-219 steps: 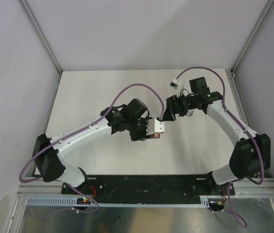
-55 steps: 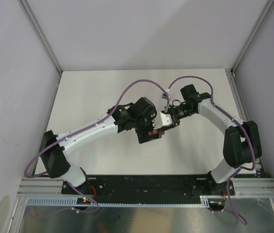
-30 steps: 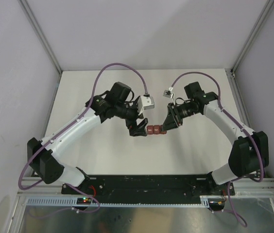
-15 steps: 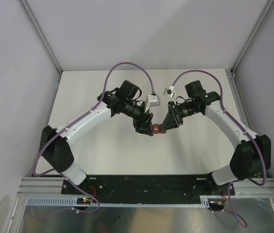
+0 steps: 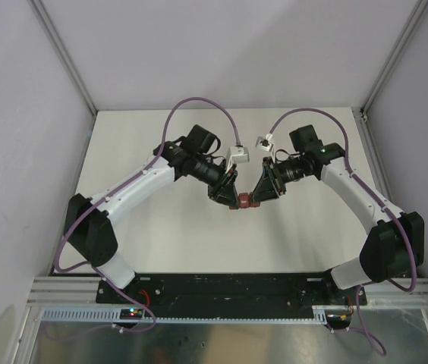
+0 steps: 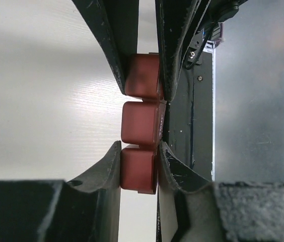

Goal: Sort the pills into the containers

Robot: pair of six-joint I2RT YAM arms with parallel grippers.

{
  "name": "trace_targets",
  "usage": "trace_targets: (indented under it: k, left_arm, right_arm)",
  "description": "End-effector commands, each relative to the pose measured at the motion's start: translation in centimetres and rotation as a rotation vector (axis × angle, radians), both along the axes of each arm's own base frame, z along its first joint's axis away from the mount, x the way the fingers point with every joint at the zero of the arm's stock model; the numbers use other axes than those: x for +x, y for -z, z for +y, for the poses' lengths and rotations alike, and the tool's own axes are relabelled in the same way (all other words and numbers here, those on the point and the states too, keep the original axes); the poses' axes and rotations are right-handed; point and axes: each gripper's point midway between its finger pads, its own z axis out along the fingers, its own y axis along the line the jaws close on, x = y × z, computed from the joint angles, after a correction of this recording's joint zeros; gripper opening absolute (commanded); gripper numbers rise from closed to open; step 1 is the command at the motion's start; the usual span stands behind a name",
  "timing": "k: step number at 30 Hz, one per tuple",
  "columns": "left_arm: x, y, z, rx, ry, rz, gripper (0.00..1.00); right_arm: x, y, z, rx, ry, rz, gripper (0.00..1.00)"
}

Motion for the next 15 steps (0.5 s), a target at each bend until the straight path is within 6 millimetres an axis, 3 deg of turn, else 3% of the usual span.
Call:
trace_targets:
  k: [1,8,9,15]
  left_arm:
    - [0.02,-0.99,-0.43,-0.035,0.017,-0.019,0.05]
    - [0.06,-1.09,-0.50,-0.034,0.012,-0.016,0.02]
    - [0.11,-1.11,-0.52,-0.033,0.010,-0.016,0.06]
    - [0.55,-1.64,-0.60,-0.032,-0.005,-0.039,0.59]
  right_arm:
    - [0.42,-2.48,0.14,0.042,0.014,-0.041,0.00]
    - [0.28,-2.36,0.24,0.039,0.009,-0.031,0.00]
    - [0.20,-2.35,0.25,0.039,0.007,-0.032,0.00]
    - [-0.05,-2.08,0.28,0.035,0.000,-0.024,0.00]
